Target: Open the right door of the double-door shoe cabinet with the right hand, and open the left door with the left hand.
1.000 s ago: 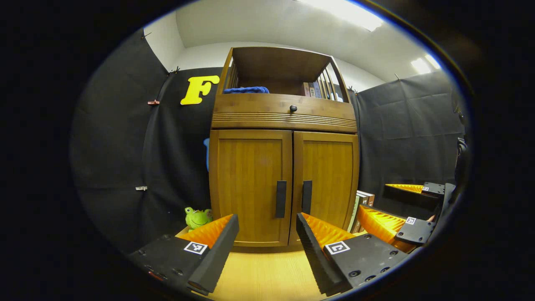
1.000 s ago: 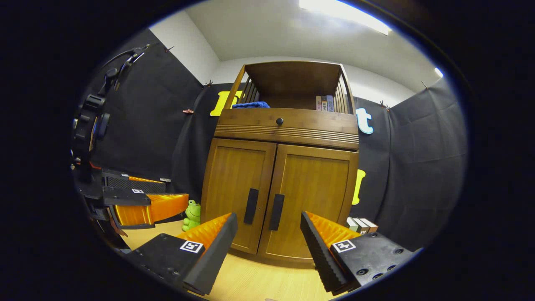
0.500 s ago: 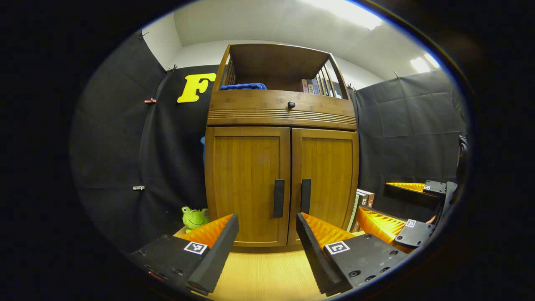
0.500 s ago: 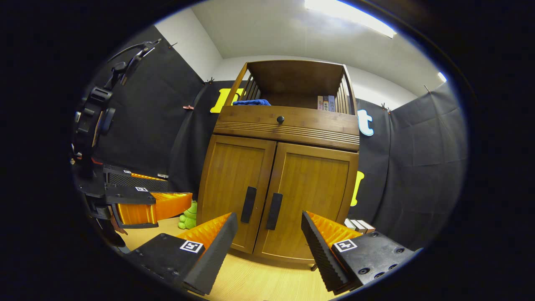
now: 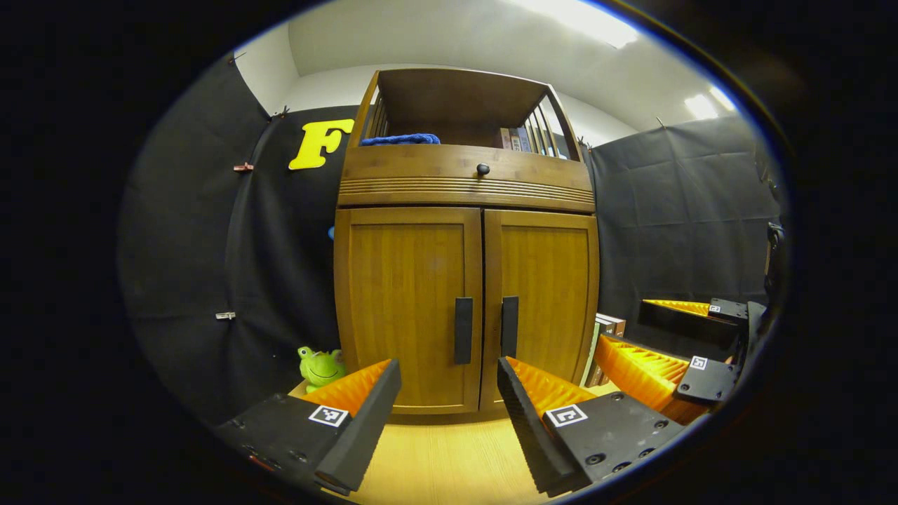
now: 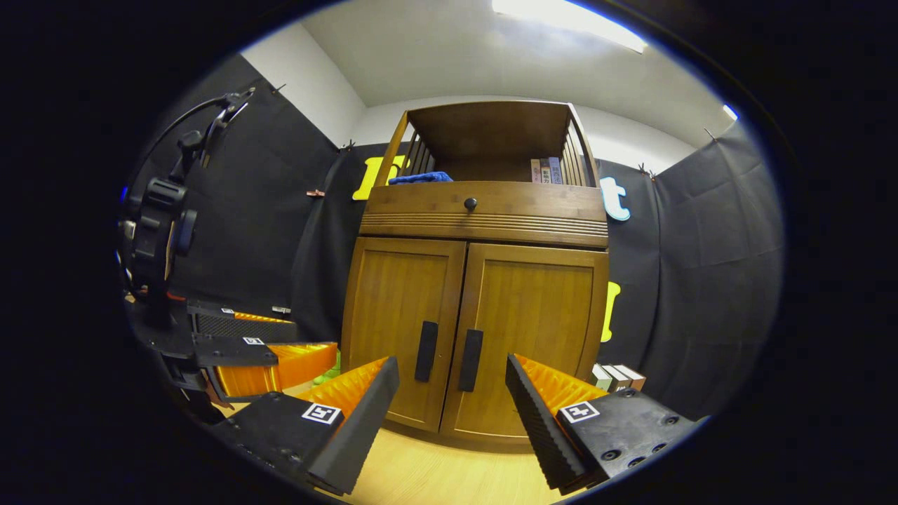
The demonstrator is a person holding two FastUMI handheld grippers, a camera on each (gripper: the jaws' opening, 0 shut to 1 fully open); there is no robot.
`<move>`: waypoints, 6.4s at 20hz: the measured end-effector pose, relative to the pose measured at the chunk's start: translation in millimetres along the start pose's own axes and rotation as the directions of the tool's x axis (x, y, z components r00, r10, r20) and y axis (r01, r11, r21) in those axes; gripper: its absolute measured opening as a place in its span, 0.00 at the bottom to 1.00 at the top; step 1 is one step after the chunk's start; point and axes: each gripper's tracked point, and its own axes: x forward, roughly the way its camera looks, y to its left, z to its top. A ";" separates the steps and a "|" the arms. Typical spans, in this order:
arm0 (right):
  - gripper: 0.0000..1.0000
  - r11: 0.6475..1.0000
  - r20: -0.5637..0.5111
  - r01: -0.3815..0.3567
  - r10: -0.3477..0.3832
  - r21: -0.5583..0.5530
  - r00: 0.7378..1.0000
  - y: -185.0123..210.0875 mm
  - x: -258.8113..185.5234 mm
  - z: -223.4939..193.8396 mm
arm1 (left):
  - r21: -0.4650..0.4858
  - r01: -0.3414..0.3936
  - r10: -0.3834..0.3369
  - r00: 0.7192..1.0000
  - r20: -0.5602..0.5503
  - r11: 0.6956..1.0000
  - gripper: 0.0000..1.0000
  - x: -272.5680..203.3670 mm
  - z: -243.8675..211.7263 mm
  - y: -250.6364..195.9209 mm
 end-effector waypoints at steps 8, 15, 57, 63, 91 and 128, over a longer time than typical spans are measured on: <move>0.97 0.999 -0.020 0.024 -0.023 0.040 1.000 -9.1 8.3 -4.9 | -0.003 -0.028 0.028 0.997 0.076 1.000 0.95 4.5 11.9 8.4; 0.97 0.999 -0.067 0.026 -0.025 0.022 0.997 -6.3 22.6 -20.3 | -0.005 -0.011 0.011 0.999 0.043 1.000 0.95 12.3 3.2 9.2; 0.32 0.977 -0.165 0.212 -0.212 -0.021 0.963 -40.9 235.6 -108.2 | -0.014 -0.045 0.045 0.998 0.050 0.999 0.95 -4.7 -21.5 88.8; 0.32 0.994 -0.206 0.107 -0.104 0.004 0.973 -40.1 194.2 -101.9 | -0.049 -0.072 0.074 0.997 0.029 0.996 0.95 -12.6 -23.6 80.8; 0.28 0.989 -0.247 0.118 -0.137 -0.089 0.959 -133.9 13.8 -63.6 | -0.042 0.153 -0.153 0.988 -0.006 0.987 0.95 -29.6 -38.0 -65.6; 0.94 0.944 -0.089 0.306 -0.318 -0.125 0.944 -224.3 -117.7 -48.3 | 0.074 -0.142 0.134 0.986 0.096 0.987 0.91 209.1 -26.1 -11.9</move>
